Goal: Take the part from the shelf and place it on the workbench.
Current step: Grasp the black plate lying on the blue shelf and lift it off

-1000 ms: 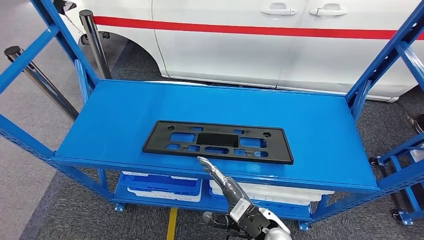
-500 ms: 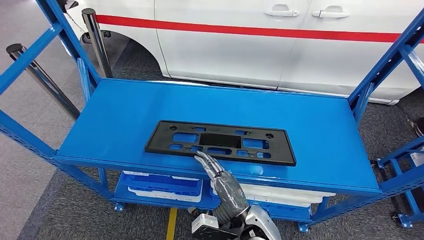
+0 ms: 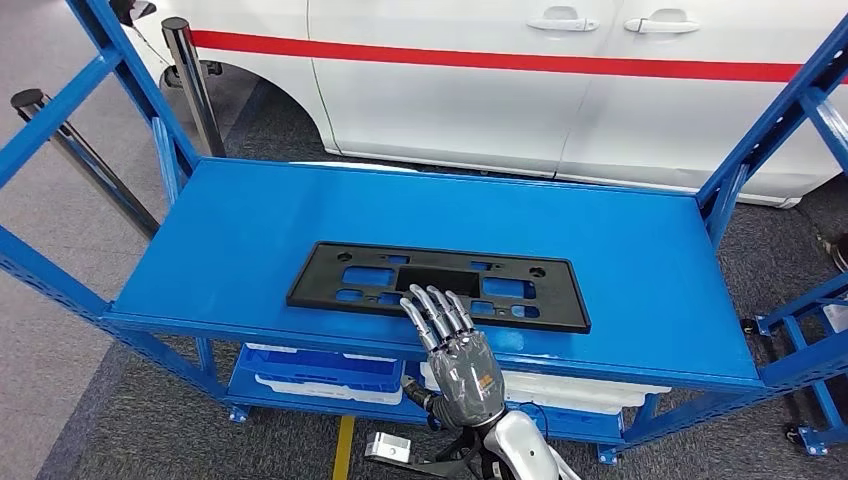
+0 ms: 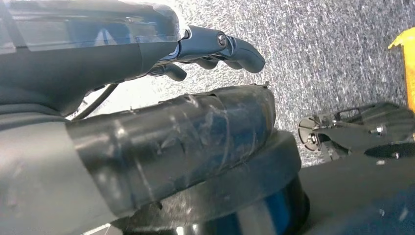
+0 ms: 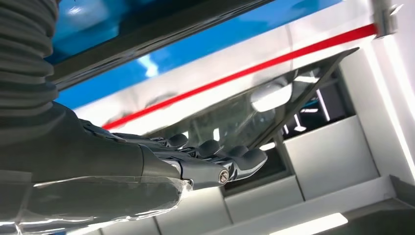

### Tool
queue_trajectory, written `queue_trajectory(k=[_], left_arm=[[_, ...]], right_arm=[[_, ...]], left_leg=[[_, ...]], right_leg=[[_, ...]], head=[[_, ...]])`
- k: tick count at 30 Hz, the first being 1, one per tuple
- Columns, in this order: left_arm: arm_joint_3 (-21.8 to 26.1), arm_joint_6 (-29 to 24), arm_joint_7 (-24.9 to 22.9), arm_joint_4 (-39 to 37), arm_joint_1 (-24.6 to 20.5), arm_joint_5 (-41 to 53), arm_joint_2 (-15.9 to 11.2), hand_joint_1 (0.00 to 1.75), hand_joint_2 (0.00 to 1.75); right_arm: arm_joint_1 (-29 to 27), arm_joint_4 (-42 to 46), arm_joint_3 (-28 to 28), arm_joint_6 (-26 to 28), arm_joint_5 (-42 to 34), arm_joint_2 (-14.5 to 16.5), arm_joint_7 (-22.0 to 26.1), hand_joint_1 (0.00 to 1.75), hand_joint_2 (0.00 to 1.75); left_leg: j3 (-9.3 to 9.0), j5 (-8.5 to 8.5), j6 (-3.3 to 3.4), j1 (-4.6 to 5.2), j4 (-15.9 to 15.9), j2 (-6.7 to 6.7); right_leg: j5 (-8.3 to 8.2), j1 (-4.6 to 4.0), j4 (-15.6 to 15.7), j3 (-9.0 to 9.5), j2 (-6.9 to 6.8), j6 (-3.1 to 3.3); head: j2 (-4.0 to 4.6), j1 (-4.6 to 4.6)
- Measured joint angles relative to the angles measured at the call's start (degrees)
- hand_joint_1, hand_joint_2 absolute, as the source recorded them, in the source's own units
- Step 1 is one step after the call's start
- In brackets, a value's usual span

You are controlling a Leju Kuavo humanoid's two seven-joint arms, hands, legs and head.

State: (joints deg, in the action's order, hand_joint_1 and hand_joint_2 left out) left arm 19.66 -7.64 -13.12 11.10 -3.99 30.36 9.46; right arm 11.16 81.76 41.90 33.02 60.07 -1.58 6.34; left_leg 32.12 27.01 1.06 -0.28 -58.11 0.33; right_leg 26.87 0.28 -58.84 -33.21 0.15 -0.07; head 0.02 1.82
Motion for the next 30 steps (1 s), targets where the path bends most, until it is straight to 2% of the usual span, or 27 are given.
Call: queue_trajectory(k=[2, 3, 5, 6, 7, 8, 10, 11, 13, 15, 17, 19, 21, 22, 23, 24, 26, 28, 30], left_arm=[[0.13, -0.04, -0.14, 0.00, -0.04, 0.32, -0.06, 0.00, 0.00], [0.21, -0.06, -0.22, 0.00, -0.06, 0.49, -0.10, 0.00, 0.00], [0.34, -0.06, -0.37, 0.00, -0.02, 0.82, -0.17, 0.00, 0.00], [0.39, -0.05, -0.43, 0.00, 0.02, 0.94, -0.23, 0.00, 0.00], [0.43, -0.03, -0.48, 0.00, 0.05, 1.04, -0.32, 0.00, 0.00], [0.46, -0.01, -0.52, 0.00, 0.06, 1.09, -0.43, 0.00, 0.00], [0.50, 0.03, -0.58, 0.00, 0.05, 1.20, -0.66, 0.00, 0.00], [0.51, 0.04, -0.58, 0.00, 0.03, 1.27, -0.74, 0.00, 0.00], [0.55, 0.04, -0.56, 0.00, -0.05, 1.44, -0.81, 0.00, 0.00], [0.63, -0.01, -0.51, 0.00, -0.05, 1.53, -0.84, 0.00, 0.00], [0.70, -0.05, -0.49, 0.00, 0.02, 1.55, -0.90, 0.00, 0.00], [0.75, -0.05, -0.49, 0.00, 0.01, 1.55, -0.93, 0.00, 0.00], [0.80, -0.06, -0.49, 0.00, 0.00, 1.55, -0.96, 0.00, 0.00], [0.83, -0.07, -0.49, 0.00, 0.02, 1.56, -0.98, 0.00, 0.00], [0.85, -0.10, -0.49, 0.00, 0.03, 1.57, -1.01, 0.00, 0.00], [0.87, -0.17, -0.48, 0.00, 0.03, 1.60, -1.03, 0.00, 0.00], [0.93, -0.36, -0.46, 0.00, 0.03, 1.76, -1.04, 0.00, 0.00], [1.05, -0.64, -0.44, 0.00, -0.01, 2.00, -1.04, 0.00, 0.00], [1.28, -0.94, -0.43, 0.00, -0.05, 2.15, -1.04, 0.00, 0.00]], right_arm=[[0.45, -0.74, 0.00, 1.19, 2.85, 0.09, -1.47, 0.00, 1.75], [0.72, -1.06, 0.00, 1.67, 4.15, 0.14, -2.19, 0.00, 1.75], [1.13, -1.79, 0.00, 2.30, 6.28, 0.15, -3.60, 0.00, 1.75], [1.27, -2.21, 0.00, 2.38, 7.05, 0.14, -4.26, 0.00, 1.75], [1.42, -2.65, -0.01, 2.34, 7.57, 0.11, -4.83, 0.00, 1.75], [1.66, -3.10, -0.05, 2.18, 7.88, 0.09, -5.36, 0.00, 1.75], [2.36, -3.85, -0.25, 1.54, 8.18, 0.00, -6.15, 0.00, 1.75], [2.80, -4.19, -0.42, 1.03, 8.28, -0.07, -6.51, 0.00, 1.75], [3.74, -4.90, -0.90, -0.20, 8.49, -0.26, -7.20, 0.00, 1.75], [4.67, -5.71, -1.58, -1.30, 8.59, -0.46, -7.86, 0.00, 1.75], [5.47, -6.40, -2.35, -1.78, 8.62, -0.72, -8.17, 0.00, 1.75], [6.09, -7.02, -2.95, -1.86, 8.62, -1.03, -8.24, 0.00, 1.75], [6.36, -7.70, -3.19, -1.92, 8.62, -1.31, -8.24, 0.00, 1.75], [6.37, -8.02, -3.24, -2.02, 8.62, -1.42, -8.29, 0.00, 1.75], [6.41, -8.31, -3.30, -2.25, 8.62, -1.49, -8.40, 0.00, 1.75], [6.55, -8.57, -3.42, -2.58, 8.58, -1.54, -8.59, 0.00, 1.75], [7.21, -9.18, -3.95, -3.33, 8.45, -1.62, -9.10, 0.00, 1.75], [8.23, -10.09, -4.73, -3.75, 8.28, -1.75, -9.39, 0.00, 1.75], [9.12, -11.31, -5.58, -3.88, 8.16, -1.91, -9.42, 0.00, 1.75]], left_leg=[[0.64, 1.26, -0.54, -0.06, -1.66, -0.01], [1.71, 2.72, -0.77, -0.11, -4.07, -0.02], [5.13, 6.25, -1.08, -0.22, -11.41, -0.02], [6.67, 7.20, -1.19, -0.26, -14.51, -0.03], [7.49, 7.15, -1.26, -0.28, -16.00, -0.03], [7.21, 5.87, -1.26, -0.31, -15.10, -0.03], [4.29, 1.77, -1.06, -0.36, -8.26, -0.05], [2.62, 0.36, -0.90, -0.30, -4.56, -0.05], [1.12, -0.38, -0.49, -0.15, -1.01, 0.00], [1.07, -0.44, 0.01, -0.10, -0.69, 0.04], [0.83, -0.77, 0.71, -0.32, -0.17, -0.02], [0.70, -0.98, 1.30, -0.49, 0.20, -0.12], [0.76, -0.96, 1.51, -0.48, 0.19, -0.16], [0.76, -0.93, 1.52, -0.47, 0.15, -0.15], [0.73, -0.87, 1.51, -0.48, 0.08, -0.12], [0.68, -0.79, 1.44, -0.49, -0.01, -0.09], [0.58, -0.54, 1.12, -0.38, -0.24, -0.05], [0.71, -0.42, 0.58, -0.19, -0.38, -0.03], [0.78, -0.50, -0.05, -0.13, -0.22, -0.02]], right_leg=[[-0.26, 0.31, 0.48, 0.30, -0.05, 0.67], [-0.36, 0.44, 0.67, 0.43, -0.12, 0.97], [-0.34, 0.31, 0.66, 0.43, -0.26, 1.27], [-0.31, 0.26, 0.61, 0.41, -0.30, 1.33], [-0.25, 0.22, 0.53, 0.41, -0.30, 1.38], [-0.18, 0.22, 0.42, 0.41, -0.26, 1.39], [0.07, 0.23, 0.09, 0.46, -0.11, 1.25], [0.23, 0.11, -0.13, 0.40, -0.03, 1.07], [0.30, -0.07, -0.34, 0.17, 0.06, 0.58], [0.19, -0.14, -0.24, 0.10, 0.10, 0.02], [1.04, -0.06, -1.25, -0.23, 0.11, -0.56], [4.00, 0.12, -6.40, -2.58, 0.09, -1.07], [6.98, 0.32, -13.63, -6.13, 0.07, -1.51], [7.24, 0.44, -15.52, -7.13, 0.05, -1.67], [6.39, 0.56, -15.40, -7.19, 0.03, -1.75], [4.63, 0.67, -13.06, -6.17, 0.00, -1.74], [0.86, 0.72, -5.52, -2.69, -0.07, -1.51], [-0.34, 0.49, -0.99, -0.78, -0.05, -1.11], [-0.23, 0.32, -0.34, -0.70, 0.03, -0.59]], head=[[0.00, -0.02], [0.00, -0.04], [0.00, -0.05], [0.00, -0.05], [0.00, -0.05], [0.00, -0.05], [0.00, -0.04], [0.00, -0.05], [0.00, -0.03], [0.00, -0.03], [0.00, 0.00], [0.00, 0.03], [0.00, 0.03], [0.00, 0.02], [0.00, 0.03], [0.00, 0.03], [0.00, 0.03], [0.00, 0.02], [0.00, 0.00]])
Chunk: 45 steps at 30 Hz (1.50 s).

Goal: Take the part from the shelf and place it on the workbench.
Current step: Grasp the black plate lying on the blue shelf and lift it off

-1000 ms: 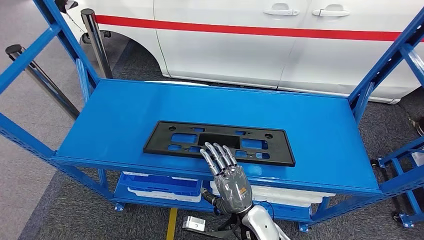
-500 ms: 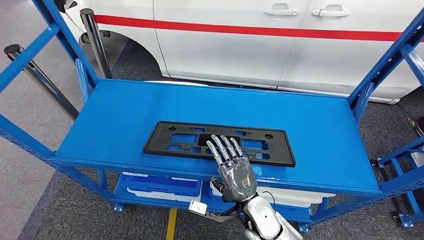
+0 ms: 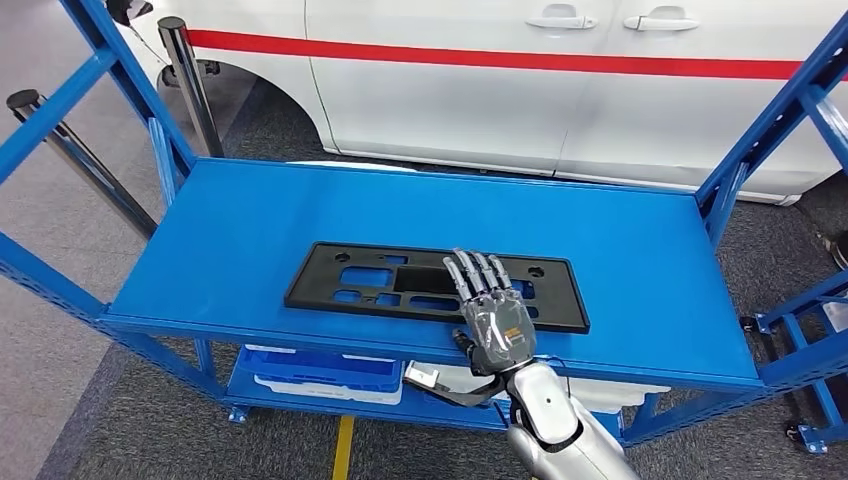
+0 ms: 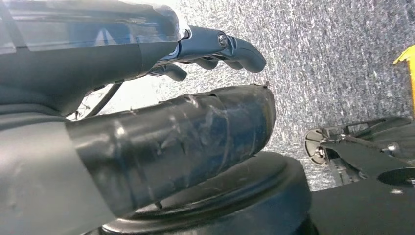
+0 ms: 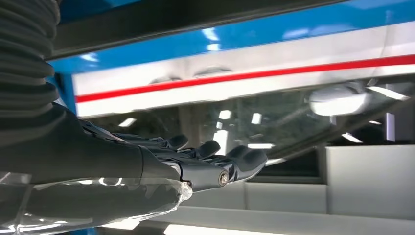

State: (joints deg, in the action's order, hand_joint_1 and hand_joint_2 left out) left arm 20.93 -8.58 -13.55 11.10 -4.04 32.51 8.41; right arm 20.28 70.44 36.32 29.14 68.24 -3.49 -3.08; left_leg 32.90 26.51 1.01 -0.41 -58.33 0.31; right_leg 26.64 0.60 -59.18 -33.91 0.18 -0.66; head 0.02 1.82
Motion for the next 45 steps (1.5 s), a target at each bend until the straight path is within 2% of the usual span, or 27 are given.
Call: queue_trajectory(k=[2, 3, 6, 7, 8, 9, 11, 13, 16, 18, 19, 21, 22, 23, 24, 26, 28, 31, 33, 34, 36, 37, 38, 39, 41, 43, 45], left_arm=[[0.30, -0.16, -0.01, 0.00, -0.02, 0.02, -0.01, 0.00, 0.00], [0.43, -0.18, -0.02, 0.00, -0.02, 0.01, -0.02, 0.00, 0.00], [0.72, -0.18, -0.04, 0.00, 0.04, -0.01, -0.02, 0.00, 0.00], [0.81, -0.18, -0.03, 0.00, 0.10, -0.01, -0.02, 0.00, 0.00], [0.91, -0.18, -0.01, 0.00, 0.15, -0.01, -0.02, 0.00, 0.00], [1.00, -0.18, 0.05, 0.00, 0.19, -0.01, -0.02, 0.00, 0.00], [1.15, -0.18, 0.22, 0.00, 0.22, -0.01, -0.02, 0.00, 0.00], [1.36, -0.21, 0.42, 0.00, 0.18, -0.02, -0.02, 0.00, 0.00], [1.78, -0.31, 0.64, 0.00, 0.14, -0.07, -0.01, 0.00, 0.00], [2.00, -0.37, 0.74, 0.00, 0.15, -0.10, 0.03, 0.00, 0.00], [2.06, -0.40, 0.83, 0.00, 0.15, -0.13, 0.05, 0.00, 0.00], [2.18, -0.53, 0.98, 0.00, 0.16, -0.23, 0.08, 0.00, 0.00], [2.26, -0.60, 1.04, 0.00, 0.20, -0.29, 0.08, 0.00, 0.00], [2.33, -0.69, 1.07, 0.00, 0.23, -0.33, 0.08, 0.00, 0.00], [2.39, -0.75, 1.09, 0.00, 0.26, -0.35, 0.09, 0.00, 0.00], [2.47, -0.84, 1.19, 0.00, 0.27, -0.37, 0.16, 0.00, 0.00], [2.54, -0.85, 1.31, 0.00, 0.23, -0.37, 0.24, 0.00, 0.00], [2.80, -0.60, 1.72, 0.00, 0.21, -0.37, 0.25, 0.00, 0.00], [2.95, -0.47, 2.37, 0.00, 0.28, -0.16, 0.25, 0.00, 0.00], [2.97, -0.50, 2.75, 0.00, 0.32, 0.01, 0.24, 0.00, 0.00], [2.98, -0.61, 3.47, 0.00, 0.40, 0.37, 0.24, 0.00, 0.00], [2.98, -0.66, 3.74, 0.00, 0.43, 0.52, 0.24, 0.00, 0.00], [2.98, -0.72, 3.95, 0.00, 0.49, 0.66, 0.24, 0.00, 0.44], [2.98, -0.78, 4.13, 0.00, 0.54, 0.77, 0.24, 0.00, 0.87], [2.98, -1.01, 4.43, 0.00, 0.60, 0.90, 0.24, 0.00, 1.75], [2.98, -1.46, 4.62, 0.00, 0.57, 1.03, 0.24, 0.00, 1.75], [2.98, -2.14, 4.48, 0.00, 0.54, 1.17, 0.24, 0.00, 1.75]], right_arm=[[0.88, -1.22, -0.65, -0.18, -0.18, -0.15, 0.08, 0.00, 1.75], [1.44, -1.80, -0.88, -0.44, -0.50, -0.20, 0.29, 0.00, 1.75], [2.91, -3.88, -1.62, -2.04, -2.89, -0.22, 1.88, 0.00, 1.75], [3.23, -4.59, -1.84, -2.71, -3.86, -0.23, 2.50, 0.00, 1.75], [3.55, -5.24, -2.02, -3.45, -4.84, -0.23, 3.08, 0.00, 1.75], [3.90, -5.77, -2.13, -4.17, -5.72, -0.23, 3.61, 0.00, 1.75], [4.70, -6.68, -2.32, -5.61, -7.43, -0.22, 4.59, 0.00, 1.75], [5.44, -7.42, -2.54, -6.73, -8.70, -0.22, 5.29, 0.00, 1.75], [6.33, -8.32, -2.94, -8.66, -10.67, -0.22, 6.30, 0.00, 1.75], [7.02, -8.82, -3.10, -10.13, -12.12, -0.22, 6.91, 0.00, 1.75], [7.33, -9.13, -3.16, -10.90, -12.81, -0.23, 7.20, 0.00, 1.75], [7.77, -9.79, -3.19, -12.32, -14.08, -0.26, 7.71, 0.00, 1.75], [7.95, -10.12, -3.20, -12.89, -14.60, -0.28, 7.91, 0.06, 1.75], [8.16, -10.40, -3.20, -13.34, -15.02, -0.30, 8.07, 0.48, 1.75], [8.42, -10.64, -3.20, -13.72, -15.39, -0.31, 8.22, 0.91, 1.75], [8.89, -11.00, -3.20, -14.16, -15.88, -0.31, 8.54, 1.73, 1.75], [9.24, -11.27, -3.19, -14.35, -16.23, -0.28, 8.91, 1.75, 1.75], [9.46, -11.62, -3.18, -14.47, -16.67, -0.19, 9.35, 1.72, 1.75], [9.60, -11.81, -3.18, -14.47, -16.84, -0.19, 9.51, 1.73, 1.75], [9.69, -11.87, -3.18, -14.46, -16.92, -0.20, 9.58, 1.73, 1.75], [9.80, -11.96, -3.18, -14.44, -17.04, -0.20, 9.64, 1.73, 1.75], [9.80, -11.99, -3.18, -14.42, -17.08, -0.20, 9.67, 1.73, 1.75], [9.81, -12.02, -3.18, -14.41, -17.10, -0.20, 9.68, 1.73, 1.75], [9.84, -12.03, -3.18, -14.39, -17.12, -0.20, 9.69, 1.73, 1.75], [9.97, -12.04, -3.18, -14.37, -17.19, -0.20, 9.70, 1.71, 1.75], [10.14, -12.04, -3.18, -14.32, -17.28, -0.25, 9.67, 1.71, 1.75], [10.26, -12.04, -3.18, -14.26, -17.38, -0.33, 9.63, 1.71, 1.75]], left_leg=[[0.20, 0.64, -0.59, -0.12, -0.63, -0.03], [0.88, 1.74, -0.84, -0.17, -2.25, -0.05], [5.65, 6.57, -1.31, -0.27, -12.52, -0.06], [6.96, 7.13, -1.41, -0.28, -15.09, -0.06], [7.34, 6.56, -1.45, -0.29, -15.58, -0.06], [6.65, 5.00, -1.41, -0.29, -13.85, -0.07], [3.35, 1.14, -1.02, -0.26, -6.57, -0.08], [1.07, -0.38, -0.53, -0.09, -1.41, -0.03], [0.69, -0.41, 0.22, -0.02, -0.31, 0.03], [0.41, -0.69, 0.89, -0.28, 0.20, -0.08], [0.31, -0.78, 1.17, -0.37, 0.39, -0.15], [0.35, -0.77, 1.45, -0.35, 0.37, -0.22], [0.35, -0.75, 1.47, -0.34, 0.33, -0.23], [0.32, -0.70, 1.48, -0.34, 0.27, -0.23], [0.27, -0.64, 1.45, -0.35, 0.20, -0.21], [0.15, -0.45, 1.24, -0.37, 0.00, -0.13], [0.26, -0.29, 0.73, -0.19, -0.25, -0.02], [0.41, -0.40, -0.25, -0.12, -0.11, 0.07], [0.93, 0.68, -0.81, -0.25, -1.41, 0.05], [1.89, 2.12, -1.02, -0.31, -3.64, 0.03], [5.10, 5.80, -1.32, -0.38, -10.84, -0.01], [6.66, 7.04, -1.42, -0.39, -14.23, -0.01], [7.52, 7.29, -1.47, -0.40, -16.08, -0.02], [7.39, 6.47, -1.46, -0.40, -15.81, -0.02], [4.28, 2.59, -1.25, -0.40, -9.37, -0.04], [0.90, 0.14, -0.88, -0.28, -2.42, -0.02], [-0.03, 0.11, -0.44, -0.12, -0.38, 0.03]], right_leg=[[-0.27, 0.20, 0.45, 0.24, -0.01, 0.67], [-0.40, 0.32, 0.67, 0.38, -0.03, 1.04], [-0.39, 0.15, 0.72, 0.44, -0.20, 1.68], [-0.34, 0.09, 0.67, 0.45, -0.24, 1.75], [-0.28, 0.05, 0.60, 0.47, -0.24, 1.80], [-0.20, 0.04, 0.52, 0.53, -0.20, 1.80], [0.06, -0.01, 0.32, 0.71, -0.08, 1.57], [0.25, -0.19, 0.07, 0.62, 0.00, 1.09], [0.24, -0.28, 0.11, 0.50, 0.00, 0.26], [1.54, -0.20, -1.57, -0.15, -0.01, -0.27], [3.02, -0.10, -4.04, -1.27, -0.01, -0.49], [6.36, 0.03, -11.37, -4.77, -0.03, -0.80], [7.18, 0.11, -14.31, -6.27, -0.04, -0.92], [6.97, 0.21, -15.52, -6.96, -0.06, -1.00], [5.70, 0.32, -14.49, -6.56, -0.09, -1.02], [1.88, 0.54, -7.25, -3.15, -0.14, -0.91], [-0.04, 0.37, -1.30, -0.41, -0.14, -0.59], [-0.22, 0.07, -0.05, -0.07, -0.08, 0.18], [-0.53, 0.23, 0.40, 0.11, -0.19, 0.95], [-0.67, 0.33, 0.61, 0.17, -0.24, 1.29], [-0.72, 0.22, 0.66, 0.13, -0.29, 1.70], [-0.70, 0.13, 0.62, 0.11, -0.30, 1.76], [-0.66, 0.07, 0.58, 0.13, -0.30, 1.79], [-0.62, 0.04, 0.55, 0.20, -0.28, 1.80], [-0.47, 0.04, 0.48, 0.46, -0.20, 1.66], [-0.28, -0.20, 0.32, 0.57, -0.08, 1.22], [-0.32, -0.41, 0.32, 0.53, 0.04, 0.68]], head=[[0.00, -0.01], [0.00, -0.02], [-0.01, -0.04], [-0.01, -0.04], [-0.01, -0.04], [-0.01, -0.04], [0.00, -0.04], [-0.01, -0.03], [0.00, -0.01], [0.00, 0.00], [0.00, 0.01], [0.00, 0.01], [0.00, 0.02], [0.00, 0.01], [0.00, 0.01], [0.00, 0.01], [0.00, -0.01], [0.00, -0.01], [0.00, -0.02], [0.00, -0.03], [0.00, -0.05], [0.00, -0.05], [0.00, -0.05], [0.00, -0.05], [0.00, -0.05], [0.00, -0.03], [0.00, -0.02]])
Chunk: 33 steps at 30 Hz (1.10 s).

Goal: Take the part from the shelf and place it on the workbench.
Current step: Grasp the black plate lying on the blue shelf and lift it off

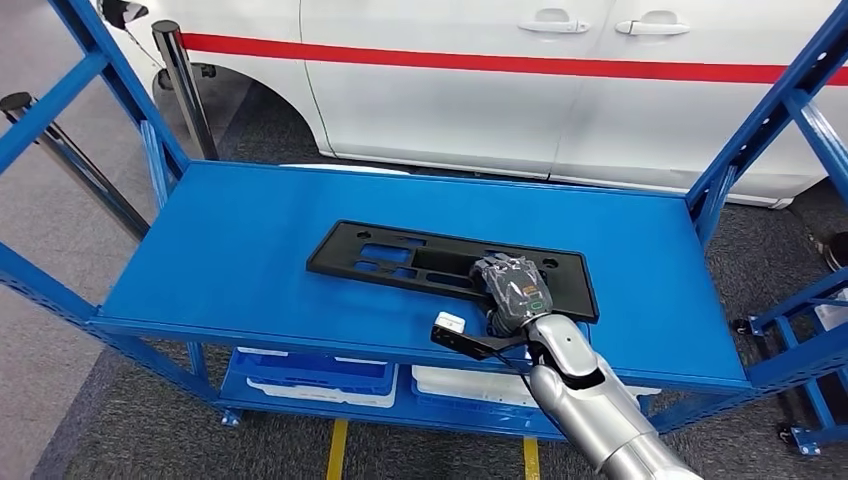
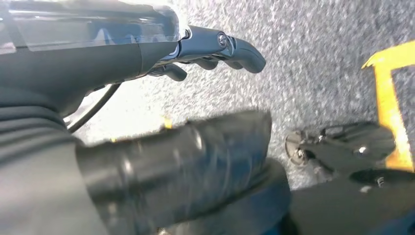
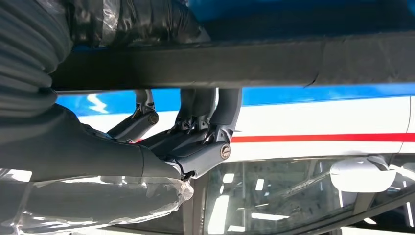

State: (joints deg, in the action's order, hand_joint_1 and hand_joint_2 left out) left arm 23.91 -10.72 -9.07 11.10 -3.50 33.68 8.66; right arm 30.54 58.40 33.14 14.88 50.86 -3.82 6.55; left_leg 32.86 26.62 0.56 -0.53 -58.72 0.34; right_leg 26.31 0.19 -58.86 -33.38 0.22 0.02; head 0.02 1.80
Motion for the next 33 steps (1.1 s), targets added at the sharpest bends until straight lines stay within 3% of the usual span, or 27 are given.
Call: queue_trajectory(k=[3, 5, 7, 8, 9, 12, 13, 16, 19, 21, 23, 24, 25, 26, 29, 31, 33], left_arm=[[0.00, -0.84, -0.46, 0.00, -0.03, 0.11, 0.01, 0.00, 1.75], [0.00, -1.01, -0.55, 0.00, -0.06, 0.13, 0.03, 0.00, 1.75], [0.00, -1.13, -0.66, 0.00, -0.02, 0.16, 0.04, 0.00, 1.75], [0.00, -1.35, -0.80, 0.00, 0.02, 0.20, 0.04, 0.00, 1.75], [0.01, -1.74, -1.06, 0.00, 0.05, 0.25, 0.05, 0.00, 1.75], [0.01, -3.23, -1.97, 0.00, 0.03, 0.55, 0.20, 0.00, 1.75], [0.01, -3.53, -2.27, 0.00, 0.02, 0.67, 0.26, 0.00, 1.75], [0.01, -3.97, -3.34, 0.00, -0.11, 0.91, 0.45, 0.00, 1.75], [0.03, -4.08, -3.99, 0.00, -0.20, 1.21, 0.69, 0.00, 1.75], [0.05, -4.07, -4.50, 0.00, -0.20, 1.50, 0.76, 0.00, 1.75], [0.10, -3.95, -5.27, 0.00, -0.22, 1.84, 0.79, 0.00, 1.75], [0.14, -3.83, -5.62, 0.00, -0.27, 1.97, 0.81, 0.00, 1.75], [0.20, -3.68, -5.91, 0.00, -0.34, 2.06, 0.84, 0.00, 1.75], [0.27, -3.52, -6.15, 0.00, -0.43, 2.15, 0.86, 0.00, 1.75], [0.43, -3.28, -6.45, 0.00, -0.61, 2.32, 0.91, 0.00, 1.75], [0.49, -3.22, -6.54, 0.00, -0.61, 2.40, 0.96, 0.00, 1.75], [0.52, -3.10, -6.66, 0.00, -0.64, 2.57, 1.05, 0.00, 1.75]], right_arm=[[-0.02, 0.00, 0.00, 0.04, -0.19, -0.05, -0.01, 1.71, 1.75], [-0.13, 0.00, 0.00, 0.05, -0.32, -0.09, -0.01, 1.71, 1.75], [-0.34, 0.00, 0.00, 0.06, -0.37, -0.11, -0.01, 1.71, 1.75], [-0.43, 0.00, 0.00, 0.07, -0.37, -0.12, -0.01, 1.71, 1.75], [-0.47, 0.00, 0.01, 0.09, -0.37, -0.13, -0.01, 1.71, 1.75], [-0.44, 0.00, 0.02, 0.43, -0.29, -0.14, -0.15, 1.71, 1.75], [-0.43, 0.00, 0.02, 0.76, -0.11, -0.14, -0.31, 1.71, 1.75], [-0.82, 0.02, 0.02, 4.63, 2.92, -0.07, -2.41, 1.71, 1.75], [-2.41, 0.43, -0.04, 13.24, 11.24, 0.07, -7.67, 1.71, 1.75], [-3.68, 1.16, -0.56, 18.79, 18.36, 0.38, -11.33, 1.71, 1.75], [-5.41, 2.53, -1.69, 22.50, 25.93, 0.97, -13.97, 1.71, 1.75], [-6.43, 3.47, -2.40, 23.44, 29.34, 1.33, -14.74, 1.71, 1.75], [-7.42, 4.45, -3.11, 23.85, 31.65, 1.69, -15.13, 1.71, 1.75], [-8.31, 5.39, -3.80, 23.99, 33.11, 2.07, -15.33, 1.71, 1.75], [-9.70, 7.63, -5.59, 24.08, 33.67, 2.91, -15.53, 1.71, 1.75], [-10.02, 8.75, -6.47, 24.17, 33.75, 3.21, -15.58, 1.71, 1.75], [-10.57, 9.83, -7.15, 24.23, 33.92, 3.44, -15.39, 1.71, 1.75]], left_leg=[[-0.18, -0.44, 1.09, -0.24, 0.55, -0.14], [-0.19, -0.73, 1.72, -0.38, 0.84, -0.28], [0.01, -0.76, 1.94, -0.34, 0.79, -0.30], [0.04, -0.75, 1.98, -0.32, 0.75, -0.30], [0.02, -0.71, 1.97, -0.31, 0.69, -0.28], [-0.28, -0.49, 1.78, -0.31, 0.51, -0.16], [-0.34, -0.40, 1.66, -0.26, 0.45, -0.13], [-0.21, -0.33, 0.94, -0.07, 0.40, -0.06], [0.13, 0.02, 0.02, -0.08, 0.20, 0.02], [1.81, 2.69, -0.41, -0.10, -3.73, 0.00], [4.97, 6.34, -0.69, -0.16, -11.09, -0.03], [6.26, 7.23, -0.79, -0.17, -13.94, -0.03], [6.74, 7.03, -0.82, -0.17, -14.92, -0.03], [6.25, 5.78, -0.78, -0.17, -13.77, -0.03], [1.51, 0.69, -0.20, -0.07, -3.19, -0.01], [0.30, -0.09, 0.24, 0.15, -0.17, 0.06], [0.47, -0.49, 0.77, 0.20, -0.02, 0.07]], right_leg=[[0.66, 0.11, -0.71, -0.20, 0.06, -0.87], [3.62, 0.24, -5.49, -2.35, 0.04, -1.31], [6.96, 0.28, -13.07, -6.01, 0.03, -1.62], [7.47, 0.33, -15.53, -7.25, 0.03, -1.70], [6.84, 0.38, -15.95, -7.52, 0.03, -1.71], [1.26, 0.50, -7.33, -3.45, 0.01, -1.32], [0.16, 0.43, -4.12, -1.89, 0.00, -1.09], [-0.15, -0.01, -0.10, -0.27, 0.01, -0.57], [-0.58, 0.23, 0.61, -0.23, -0.12, 0.21], [-0.92, 0.57, 1.10, -0.12, -0.23, 0.85], [-0.92, 0.45, 1.10, -0.17, -0.22, 1.10], [-0.87, 0.39, 1.03, -0.16, -0.22, 1.15], [-0.81, 0.35, 0.92, -0.16, -0.22, 1.17], [-0.72, 0.32, 0.76, -0.14, -0.21, 1.15], [-0.28, 0.20, 0.13, -0.27, -0.19, 0.79], [-0.31, 0.06, -0.18, -0.61, -0.16, 0.31], [-0.48, 0.04, -0.23, -0.80, -0.11, -0.30]], head=[[0.00, 0.01], [0.00, 0.02], [0.00, 0.02], [0.00, 0.02], [0.00, 0.02], [0.00, 0.02], [0.00, 0.02], [0.00, 0.01], [0.00, 0.00], [0.00, -0.06], [0.00, -0.09], [0.00, -0.09], [0.00, -0.09], [0.00, -0.09], [0.00, -0.07], [0.00, -0.05], [0.00, -0.04]])
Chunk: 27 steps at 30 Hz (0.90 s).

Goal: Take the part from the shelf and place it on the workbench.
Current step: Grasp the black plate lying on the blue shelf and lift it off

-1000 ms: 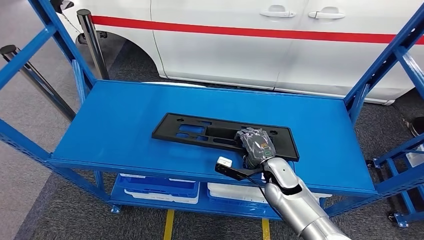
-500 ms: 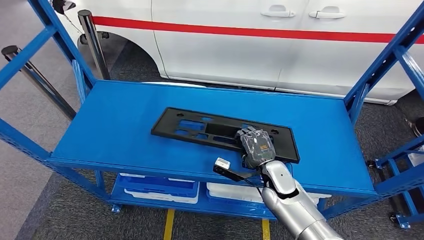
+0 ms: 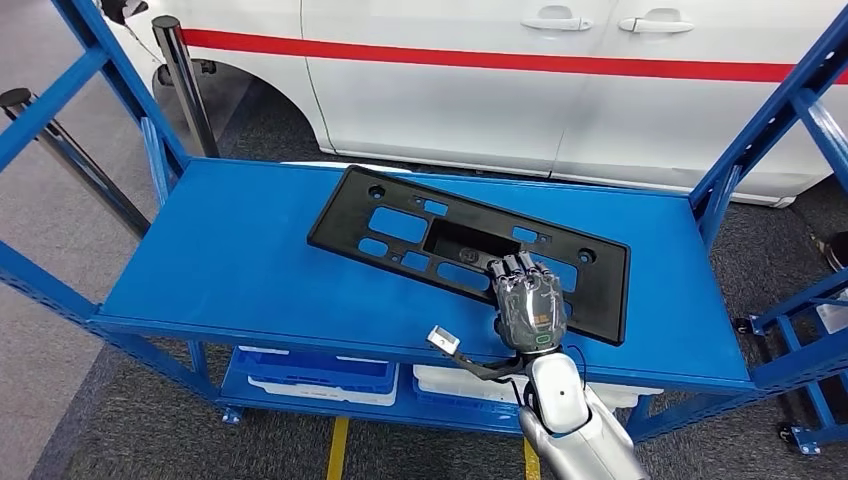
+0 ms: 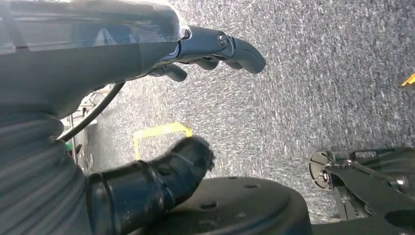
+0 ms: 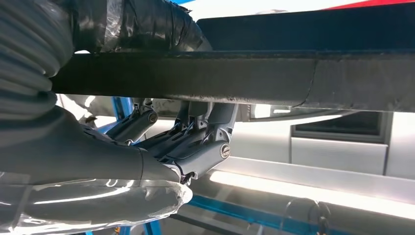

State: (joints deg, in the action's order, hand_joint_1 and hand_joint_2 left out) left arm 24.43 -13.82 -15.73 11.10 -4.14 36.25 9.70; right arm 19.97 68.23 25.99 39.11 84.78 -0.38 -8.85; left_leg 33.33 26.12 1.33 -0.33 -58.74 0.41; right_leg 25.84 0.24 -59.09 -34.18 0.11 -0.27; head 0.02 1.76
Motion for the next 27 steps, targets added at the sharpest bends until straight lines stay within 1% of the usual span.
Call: queue_trajectory(k=[1, 2, 3, 5, 6, 7, 8, 9, 10, 11, 12, 13, 14, 15, 16, 17, 18, 19, 20, 21, 22, 23, 24, 25, 26, 27], left_arm=[[0.01, 0.08, -0.07, 0.00, -0.06, 0.11, 0.08, 0.00, 1.75], [0.01, 0.15, -0.13, 0.00, -0.13, 0.21, 0.18, 0.00, 1.75], [0.02, 0.26, -0.17, 0.00, -0.21, 0.31, 0.28, 0.00, 1.75], [0.03, 0.59, -0.21, 0.00, -0.32, 0.45, 0.36, 0.00, 1.75], [0.03, 0.80, -0.21, 0.00, -0.35, 0.53, 0.36, 0.00, 1.75], [0.03, 0.98, -0.24, 0.00, -0.38, 0.63, 0.35, 0.00, 1.75], [0.03, 1.20, -0.30, 0.00, -0.44, 0.84, 0.35, 0.00, 1.75], [0.02, 1.42, -0.44, 0.00, -0.53, 1.16, 0.35, 0.00, 1.75], [-0.02, 1.70, -0.66, 0.00, -0.68, 1.60, 0.36, 0.00, 1.75], [-0.09, 1.99, -0.95, 0.00, -0.87, 2.14, 0.37, 0.00, 1.75], [-0.20, 2.27, -1.29, 0.00, -1.06, 2.70, 0.40, 0.00, 1.75], [-0.37, 2.51, -1.64, 0.00, -1.26, 3.25, 0.45, 0.00, 1.75], [-0.58, 2.68, -1.97, 0.00, -1.45, 3.75, 0.55, 0.00, 1.75], [-0.84, 2.83, -2.28, 0.00, -1.59, 4.20, 0.63, 0.00, 1.75], [-1.09, 2.92, -2.53, 0.00, -1.73, 4.51, 0.72, 0.00, 1.75], [-1.30, 2.97, -2.71, 0.00, -1.86, 4.73, 0.78, 0.00, 1.75], [-1.45, 3.01, -2.82, 0.00, -1.98, 4.83, 0.80, 0.00, 1.75], [-1.53, 3.02, -2.87, 0.00, -2.14, 4.86, 0.82, 0.00, 1.75], [-1.57, 3.03, -2.90, 0.00, -2.28, 4.88, 0.82, 0.00, 1.75], [-1.58, 3.06, -2.91, 0.00, -2.39, 4.90, 0.83, 0.00, 1.75], [-1.59, 3.10, -2.93, 0.00, -2.46, 4.91, 0.83, 0.00, 1.75], [-1.59, 3.16, -2.95, 0.00, -2.50, 4.91, 0.83, 0.00, 1.75], [-1.59, 3.25, -2.96, 0.00, -2.55, 4.91, 0.83, 0.00, 1.75], [-1.60, 3.36, -2.96, 0.00, -2.62, 4.91, 0.83, 0.00, 1.75], [-1.61, 3.46, -2.96, 0.00, -2.73, 4.91, 0.84, 0.00, 1.75], [-1.62, 3.57, -2.96, 0.00, -2.85, 4.91, 0.87, 0.00, 1.75]], right_arm=[[-0.35, 0.61, -0.27, 0.01, 0.09, 0.13, 0.15, 1.71, 1.75], [-0.66, 1.20, -0.50, 0.03, 0.15, 0.23, 0.28, 1.71, 1.75], [-0.91, 1.76, -0.72, 0.05, 0.19, 0.33, 0.39, 1.71, 1.75], [-1.36, 2.54, -1.09, 0.09, 0.23, 0.45, 0.47, 1.71, 1.75], [-1.64, 2.79, -1.26, 0.11, 0.24, 0.49, 0.47, 1.71, 1.75], [-1.95, 2.97, -1.38, 0.12, 0.25, 0.49, 0.45, 1.71, 1.75], [-2.27, 3.16, -1.48, 0.12, 0.25, 0.49, 0.37, 1.71, 1.75], [-2.56, 3.44, -1.52, 0.13, 0.25, 0.49, 0.20, 1.71, 1.75], [-2.82, 3.85, -1.56, 0.13, 0.25, 0.48, -0.09, 1.71, 1.75], [-3.14, 4.41, -1.63, 0.14, 0.25, 0.46, -0.46, 1.71, 1.75], [-3.61, 5.18, -1.75, 0.15, 0.25, 0.40, -0.87, 1.71, 1.75], [-4.21, 6.04, -1.94, 0.19, 0.26, 0.25, -1.24, 1.71, 1.75], [-4.95, 6.97, -2.20, 0.22, 0.26, 0.04, -1.51, 1.71, 1.75], [-5.81, 7.92, -2.50, 0.25, 0.27, -0.20, -1.69, 1.71, 1.75], [-6.61, 8.80, -2.81, 0.27, 0.27, -0.45, -1.77, 1.71, 1.75], [-7.38, 9.59, -3.12, 0.27, 0.27, -0.62, -1.76, 1.71, 1.75], [-8.06, 10.34, -3.40, 0.27, 0.28, -0.73, -1.60, 1.71, 1.75], [-8.62, 10.98, -3.67, 0.27, 0.28, -0.78, -1.36, 1.71, 1.75], [-9.08, 11.51, -3.93, 0.27, 0.29, -0.80, -1.09, 1.71, 1.75], [-9.47, 11.93, -4.14, 0.27, 0.30, -0.80, -0.83, 1.71, 1.75], [-9.77, 12.22, -4.26, 0.27, 0.31, -0.80, -0.64, 1.71, 1.75], [-10.03, 12.45, -4.33, 0.27, 0.31, -0.80, -0.51, 1.71, 1.75], [-10.22, 12.63, -4.36, 0.27, 0.31, -0.80, -0.39, 1.71, 1.75], [-10.34, 12.83, -4.38, 0.27, 0.31, -0.80, -0.28, 1.71, 1.75], [-10.42, 13.03, -4.39, 0.27, 0.31, -0.79, -0.20, 1.71, 1.75], [-10.45, 13.25, -4.41, 0.27, 0.31, -0.79, -0.16, 1.71, 1.75]], left_leg=[[0.03, -0.27, 0.31, -0.08, 0.23, -0.04], [0.10, -0.59, 0.69, -0.19, 0.50, -0.10], [0.25, -0.88, 1.03, -0.29, 0.72, -0.19], [0.76, -1.25, 1.43, -0.22, 0.66, -0.29], [1.10, -1.41, 1.49, -0.18, 0.54, -0.32], [1.44, -1.58, 1.49, -0.15, 0.41, -0.33], [1.80, -1.78, 1.44, -0.14, 0.26, -0.32], [2.12, -1.97, 1.33, -0.14, 0.12, -0.30], [2.37, -2.17, 1.17, -0.14, -0.02, -0.29], [2.62, -2.39, 0.94, -0.06, -0.13, -0.25], [2.76, -2.65, 0.64, 0.00, -0.17, -0.21], [2.87, -2.94, 0.29, 0.05, -0.15, -0.18], [2.98, -3.32, -0.10, 0.07, -0.03, -0.14], [3.10, -3.66, -0.50, 0.06, 0.10, -0.11], [3.39, -3.46, -0.86, 0.01, -0.03, -0.09], [3.89, -2.37, -1.14, -0.03, -0.72, -0.08], [4.61, -0.17, -1.34, -0.04, -2.53, -0.07], [5.43, 2.73, -1.47, -0.12, -5.31, -0.08], [6.24, 5.61, -1.57, -0.11, -8.88, -0.07], [6.74, 7.63, -1.64, -0.11, -12.41, -0.07], [6.71, 8.32, -1.65, -0.11, -14.86, -0.07], [5.85, 7.74, -1.59, -0.10, -15.65, -0.07], [4.09, 6.31, -1.46, -0.09, -14.39, -0.07], [1.46, 4.82, -1.22, -0.05, -11.33, -0.08], [-1.53, 4.08, -0.93, 0.07, -7.24, -0.08], [-4.16, 4.09, -0.67, 0.21, -3.26, -0.07]], right_leg=[[0.43, 0.05, -0.29, -0.14, 0.02, -0.29], [1.50, 0.10, -1.26, -0.52, 0.04, -0.56], [3.41, 0.15, -3.49, -1.34, 0.05, -0.79], [7.80, 0.30, -10.18, -3.67, 0.02, -1.07], [9.25, 0.39, -13.35, -4.62, 0.01, -1.18], [9.59, 0.47, -14.88, -4.82, 0.01, -1.25], [8.96, 0.57, -14.49, -4.04, -0.01, -1.27], [7.53, 0.65, -11.95, -2.20, -0.03, -1.23], [6.09, 0.70, -8.02, 0.32, -0.06, -1.13], [5.00, 0.61, -4.22, 2.61, -0.07, -1.02], [4.24, 0.48, -1.56, 4.11, -0.06, -0.84], [3.98, 0.31, -0.04, 4.77, -0.03, -0.66], [3.76, 0.12, 0.22, 4.63, 0.00, -0.44], [3.33, 0.19, 0.34, 4.28, 0.01, -0.06], [2.93, 0.29, 0.57, 3.95, -0.06, 0.33], [2.39, 0.42, 0.68, 3.47, -0.14, 0.83], [1.78, 0.54, 0.84, 2.89, -0.22, 1.29], [1.23, 0.50, 0.86, 2.26, -0.28, 1.62], [0.70, 0.41, 0.83, 1.53, -0.29, 1.86], [0.17, 0.30, 0.76, 0.79, -0.29, 1.95], [-0.33, 0.19, 0.65, 0.04, -0.28, 1.97], [-0.84, 0.09, 0.48, -0.77, -0.28, 1.94], [-1.29, 0.02, 0.29, -1.54, -0.28, 1.87], [-1.73, -0.03, 0.07, -2.22, -0.27, 1.76], [-2.14, -0.12, -0.13, -2.80, -0.26, 1.60], [-2.55, -0.17, -0.27, -3.21, -0.30, 1.37]], head=[[0.00, 0.01], [0.00, 0.02], [0.00, 0.03], [0.00, 0.04], [0.00, 0.04], [0.00, 0.04], [0.00, 0.05], [0.00, 0.04], [0.00, 0.04], [0.00, 0.03], [0.00, 0.02], [0.00, 0.02], [0.00, 0.01], [0.00, 0.02], [0.00, 0.02], [0.00, -0.01], [0.00, -0.04], [0.00, -0.07], [0.00, -0.09], [0.00, -0.10], [0.00, -0.09], [0.00, -0.10], [0.00, -0.10], [0.00, -0.10], [0.00, -0.10], [0.00, -0.08]])
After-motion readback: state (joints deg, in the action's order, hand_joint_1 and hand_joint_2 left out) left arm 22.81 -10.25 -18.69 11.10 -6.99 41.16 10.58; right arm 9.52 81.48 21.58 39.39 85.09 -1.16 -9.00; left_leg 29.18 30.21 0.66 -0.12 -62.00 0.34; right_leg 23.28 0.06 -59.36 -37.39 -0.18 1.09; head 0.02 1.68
